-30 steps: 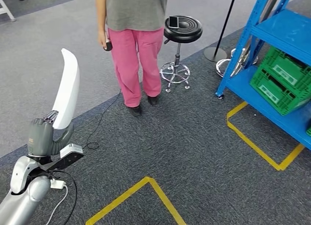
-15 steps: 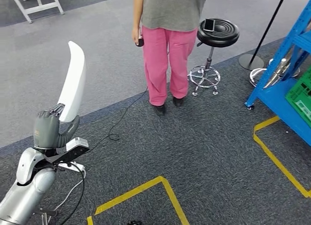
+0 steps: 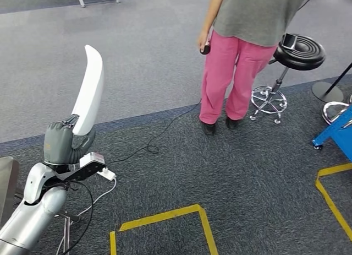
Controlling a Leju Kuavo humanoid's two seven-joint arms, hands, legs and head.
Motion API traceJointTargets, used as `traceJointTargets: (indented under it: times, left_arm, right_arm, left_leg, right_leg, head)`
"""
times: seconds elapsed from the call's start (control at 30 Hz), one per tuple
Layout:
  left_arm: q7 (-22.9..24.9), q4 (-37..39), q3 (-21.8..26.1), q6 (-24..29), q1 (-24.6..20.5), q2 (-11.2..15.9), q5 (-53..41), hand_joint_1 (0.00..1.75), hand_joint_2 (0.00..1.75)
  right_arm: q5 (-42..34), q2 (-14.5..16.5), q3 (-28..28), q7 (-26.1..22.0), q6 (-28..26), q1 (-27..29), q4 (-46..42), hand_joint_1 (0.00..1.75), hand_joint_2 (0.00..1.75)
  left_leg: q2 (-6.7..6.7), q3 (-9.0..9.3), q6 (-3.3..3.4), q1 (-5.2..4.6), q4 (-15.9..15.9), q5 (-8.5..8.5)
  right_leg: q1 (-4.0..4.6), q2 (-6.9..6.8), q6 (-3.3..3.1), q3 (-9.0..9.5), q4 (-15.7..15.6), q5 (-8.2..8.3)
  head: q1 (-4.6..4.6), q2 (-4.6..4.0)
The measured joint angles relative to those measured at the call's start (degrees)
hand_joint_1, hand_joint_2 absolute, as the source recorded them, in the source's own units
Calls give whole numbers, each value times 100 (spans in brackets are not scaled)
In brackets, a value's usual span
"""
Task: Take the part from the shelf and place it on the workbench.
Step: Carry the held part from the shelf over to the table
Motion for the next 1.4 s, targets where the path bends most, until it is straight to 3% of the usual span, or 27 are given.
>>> traceJointTargets:
  times: [0.07,0.13,0.2,0.27,0.33,0.4,0.47,0.5,0.57,0.63,0.7,0.77,0.8,0.87,0.93,0.97,1.0,1.03,1.07,1.13,1.2,1.27,1.3,1.33,1.4]
  left_arm:
    - [2,13,-22,-1,0,0,2,175,175]
    - [9,16,-36,1,-4,0,8,175,175]
    - [21,19,-48,6,1,2,15,175,175]
    - [32,21,-57,12,30,16,16,175,175]
    - [42,21,-58,16,42,39,16,175,175]
    - [50,22,-63,19,37,45,17,175,175]
    - [57,23,-70,19,67,40,17,175,175]
    - [62,25,-71,19,86,41,17,175,175]
    - [69,26,-68,20,105,50,17,175,175]
    - [74,27,-63,21,98,60,17,175,175]
    - [77,28,-57,23,94,67,18,175,175]
    - [77,27,-42,25,106,82,19,175,175]
    - [76,27,-32,27,115,91,19,175,175]
    - [78,26,-10,34,110,105,23,175,175]
    - [78,27,2,39,111,108,27,175,175]
    - [77,28,8,39,125,107,28,175,175]
    - [76,31,14,39,141,105,28,175,175]
    - [76,32,25,39,152,105,28,175,175]
    - [76,34,39,39,158,104,28,175,175]
    - [76,34,69,41,152,104,30,175,175]
    - [76,34,90,43,140,103,32,175,175]
    - [76,37,100,43,145,107,32,175,175]
    - [76,39,105,43,152,110,32,175,175]
    - [76,42,110,42,148,114,32,175,175]
    - [76,45,114,37,119,111,32,175,175]
  right_arm:
    - [7,-1,1,-8,-16,9,1,0,0]
    - [20,-4,1,-31,-37,11,4,0,0]
    - [37,-6,1,-59,-50,6,8,0,0]
    - [55,-6,1,-86,-61,2,8,0,0]
    - [71,-6,1,-111,-82,10,8,0,0]
    - [81,-6,1,-125,-100,21,8,0,0]
    - [87,-6,1,-133,-108,24,8,0,0]
    - [89,-6,1,-135,-112,24,8,0,0]
    - [94,-6,1,-144,-113,19,8,0,0]
    - [98,-6,1,-157,-113,12,8,0,0]
    - [107,-6,2,-169,-113,4,8,0,0]
    - [125,-6,5,-179,-113,-7,6,0,0]
    - [137,-6,7,-185,-113,-13,4,0,0]
    - [161,-6,14,-203,-113,-18,2,0,0]
    - [175,-7,20,-214,-109,-13,2,0,0]
    - [178,-8,22,-215,-109,-10,2,0,0]
    - [181,-8,22,-215,-110,-6,3,0,0]
    - [185,-8,23,-215,-115,-3,3,0,0]
    - [187,-8,23,-216,-122,-1,3,0,0]
    - [189,-8,25,-219,-138,4,3,0,0]
    - [189,-8,25,-225,-152,-2,3,0,0]
    - [189,-8,25,-229,-169,-13,3,0,0]
    - [189,-8,25,-230,-183,-15,3,0,0]
    - [189,-8,25,-233,-199,-10,3,0,0]
    - [190,-9,25,-237,-226,4,3,0,0]
  left_leg:
    - [-182,3,-7,3,17,-3]
    - [-340,-28,-47,5,50,-3]
    - [-488,-85,-130,29,57,23]
    - [-600,-117,-210,58,45,54]
    - [-354,-223,-263,38,262,-80]
    - [49,-523,-305,24,913,-414]
    - [193,-814,-332,43,1546,-633]
    - [218,-839,-338,51,1614,-604]
    - [281,-573,-327,55,1131,-294]
    - [584,-179,-264,-5,396,-58]
    - [769,-28,-177,-76,77,-33]
    - [619,-35,-112,-83,46,-19]
    - [545,-23,-84,-72,21,-9]
    - [399,0,-21,-38,-25,15]
    - [256,-9,17,-28,-28,17]
    - [176,-12,23,-28,-26,16]
    - [93,-12,25,-28,-23,15]
    - [2,-10,23,-25,-17,15]
    - [-87,-8,16,-20,-8,14]
    - [-254,-26,-24,-13,39,2]
    - [-394,-83,-96,-1,78,9]
    - [-523,-130,-173,23,72,47]
    - [-474,-149,-200,22,90,39]
    - [-340,-191,-223,15,178,-18]
    - [38,-417,-259,0,688,-304]
  right_leg:
    - [-11,105,-26,219,-632,458]
    - [-49,438,-48,522,-1336,762]
    - [-60,611,-63,635,-1555,780]
    - [-54,458,-106,670,-1598,801]
    - [-63,269,-170,717,-1651,824]
    - [-44,74,-219,745,-1669,816]
    - [-22,-120,-242,757,-1666,792]
    - [-16,-211,-245,767,-1666,777]
    - [-8,-372,-233,805,-1666,742]
    - [20,-510,-194,854,-1662,693]
    - [57,-643,-140,890,-1665,651]
    - [67,-779,-86,925,-1683,614]
    - [58,-744,-54,926,-1661,570]
    - [36,-419,-6,758,-1282,331]
    - [19,-75,7,357,-483,-16]
    - [15,-25,11,159,-133,-117]
    - [12,-8,12,37,35,-106]
    - [7,2,11,17,-22,22]
    - [-3,40,8,109,-309,248]
    - [-47,298,5,419,-1103,662]
    - [-68,508,-15,606,-1504,770]
    - [-54,435,-69,648,-1536,759]
    - [-53,362,-103,662,-1555,773]
    - [-52,283,-140,679,-1576,786]
    - [-36,113,-199,706,-1605,792]
  head:
    - [2,0]
    - [-3,0]
    - [-7,0]
    - [-7,0]
    - [-30,0]
    - [-53,0]
    - [-54,0]
    - [-54,0]
    - [-54,0]
    - [-53,0]
    - [-49,0]
    - [-45,0]
    - [-43,0]
    - [-19,0]
    - [5,0]
    - [9,0]
    - [10,0]
    - [9,0]
    - [10,0]
    - [9,0]
    - [7,1]
    - [4,1]
    - [0,0]
    - [-17,0]
    - [-45,0]
